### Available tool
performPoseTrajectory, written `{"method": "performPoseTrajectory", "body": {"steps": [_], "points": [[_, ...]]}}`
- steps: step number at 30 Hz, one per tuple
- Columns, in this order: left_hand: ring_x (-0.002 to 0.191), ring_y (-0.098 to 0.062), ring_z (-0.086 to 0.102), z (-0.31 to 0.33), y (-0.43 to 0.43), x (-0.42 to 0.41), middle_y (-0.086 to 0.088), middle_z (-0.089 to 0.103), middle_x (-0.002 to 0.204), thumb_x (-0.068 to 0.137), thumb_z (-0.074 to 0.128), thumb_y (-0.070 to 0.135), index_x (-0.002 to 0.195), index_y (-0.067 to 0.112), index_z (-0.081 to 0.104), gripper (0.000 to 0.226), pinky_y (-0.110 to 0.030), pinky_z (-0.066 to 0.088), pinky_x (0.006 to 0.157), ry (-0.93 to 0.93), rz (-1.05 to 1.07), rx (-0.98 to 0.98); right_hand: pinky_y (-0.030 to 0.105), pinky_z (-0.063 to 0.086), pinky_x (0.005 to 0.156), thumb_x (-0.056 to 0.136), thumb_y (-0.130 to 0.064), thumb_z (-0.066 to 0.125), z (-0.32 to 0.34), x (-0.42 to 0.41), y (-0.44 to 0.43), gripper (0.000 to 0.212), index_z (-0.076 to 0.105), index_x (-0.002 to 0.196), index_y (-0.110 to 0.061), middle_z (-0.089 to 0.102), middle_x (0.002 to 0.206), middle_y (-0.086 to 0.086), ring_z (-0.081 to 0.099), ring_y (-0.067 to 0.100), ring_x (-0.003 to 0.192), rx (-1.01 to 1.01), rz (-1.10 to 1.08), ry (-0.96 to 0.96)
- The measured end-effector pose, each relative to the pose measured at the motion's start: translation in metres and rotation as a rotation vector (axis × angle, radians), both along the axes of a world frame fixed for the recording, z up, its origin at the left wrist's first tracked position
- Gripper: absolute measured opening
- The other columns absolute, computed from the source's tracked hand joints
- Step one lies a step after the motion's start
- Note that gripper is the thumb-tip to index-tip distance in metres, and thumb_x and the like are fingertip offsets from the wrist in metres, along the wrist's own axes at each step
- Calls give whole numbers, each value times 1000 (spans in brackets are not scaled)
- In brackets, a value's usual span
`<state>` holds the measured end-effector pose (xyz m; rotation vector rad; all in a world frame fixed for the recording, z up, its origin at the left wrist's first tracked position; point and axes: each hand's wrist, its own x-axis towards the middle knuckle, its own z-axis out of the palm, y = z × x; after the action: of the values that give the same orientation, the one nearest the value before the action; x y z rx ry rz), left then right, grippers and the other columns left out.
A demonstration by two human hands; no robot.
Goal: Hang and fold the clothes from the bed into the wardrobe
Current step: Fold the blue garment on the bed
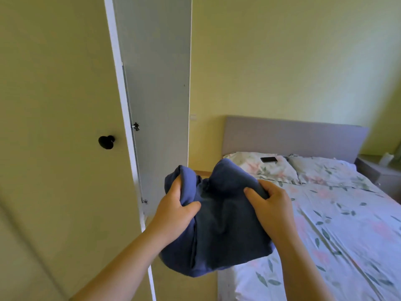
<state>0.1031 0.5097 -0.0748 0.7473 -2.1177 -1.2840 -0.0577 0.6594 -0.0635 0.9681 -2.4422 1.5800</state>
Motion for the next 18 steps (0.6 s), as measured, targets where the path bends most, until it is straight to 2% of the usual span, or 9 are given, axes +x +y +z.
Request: {"method": "performPoseTrajectory", "body": {"steps": [2, 4, 7, 9, 10, 12, 14, 16, 18], "points": [[82, 31, 48, -2, -17, -32, 33, 53, 98, 88, 63, 16, 121, 59, 35, 61, 5, 37, 64, 15, 18, 18, 15, 36, 46, 81, -16, 62, -2, -31, -25, 15, 59, 68, -11, 58, 63, 11, 42, 10, 51, 0, 3, -1], [80, 33, 46, -3, -35, -64, 30, 55, 96, 87, 64, 15, 123, 56, 37, 60, 7, 35, 63, 27, 49, 44, 19, 38, 48, 82, -17, 62, 0, -64, -52, 12, 60, 71, -11, 59, 66, 12, 44, 9, 53, 6, 31, -17], [88, 23, 53, 3, -62, -108, 30, 58, 103, 86, 65, 16, 136, 44, 38, 64, -1, 40, 63, 66, 134, 83, 20, 42, 48, 80, -18, 61, 16, -114, -92, 9, 61, 71, -18, 60, 65, 3, 54, 11, 57, 6, 86, 7], [91, 14, 56, 6, -80, -135, 28, 60, 103, 86, 65, 17, 133, 48, 38, 62, -5, 38, 64, 94, 201, 102, 34, 50, 57, 80, -19, 60, 28, -144, -120, 6, 64, 77, -14, 63, 70, 6, 58, 20, 67, -2, 107, 21], [91, 12, 57, 7, -87, -147, 26, 61, 102, 86, 65, 17, 129, 50, 39, 61, -6, 37, 64, 105, 232, 116, 35, 50, 58, 79, -19, 61, 32, -156, -134, 7, 63, 77, -12, 63, 71, 9, 58, 23, 69, -4, 113, 39], [89, 12, 57, 10, -102, -166, 23, 61, 101, 86, 65, 16, 122, 54, 41, 58, -8, 36, 65, 128, 280, 138, 27, 45, 54, 79, -18, 63, 38, -176, -162, 10, 60, 72, -12, 60, 68, 9, 55, 21, 66, -25, 145, 71], [87, 11, 58, 15, -120, -183, 22, 62, 99, 85, 64, 15, 110, 60, 42, 55, -10, 37, 66, 139, 308, 141, 16, 39, 51, 80, -19, 64, 44, -193, -190, 8, 63, 72, -16, 61, 65, 2, 56, 14, 67, -38, 188, 77], [82, 13, 58, 19, -139, -195, 20, 63, 96, 86, 63, 15, 108, 60, 43, 54, -13, 39, 65, 164, 348, 146, 16, 43, 54, 81, -20, 63, 51, -203, -216, 5, 67, 77, -22, 65, 68, -4, 59, 9, 69, -44, 243, 69], [80, 15, 58, 20, -159, -204, 20, 64, 92, 87, 62, 13, 112, 56, 44, 52, -10, 41, 60, 189, 382, 143, 19, 45, 56, 81, -21, 62, 55, -212, -240, 6, 68, 79, -21, 67, 70, -2, 60, 12, 71, -50, 283, 64]]}}
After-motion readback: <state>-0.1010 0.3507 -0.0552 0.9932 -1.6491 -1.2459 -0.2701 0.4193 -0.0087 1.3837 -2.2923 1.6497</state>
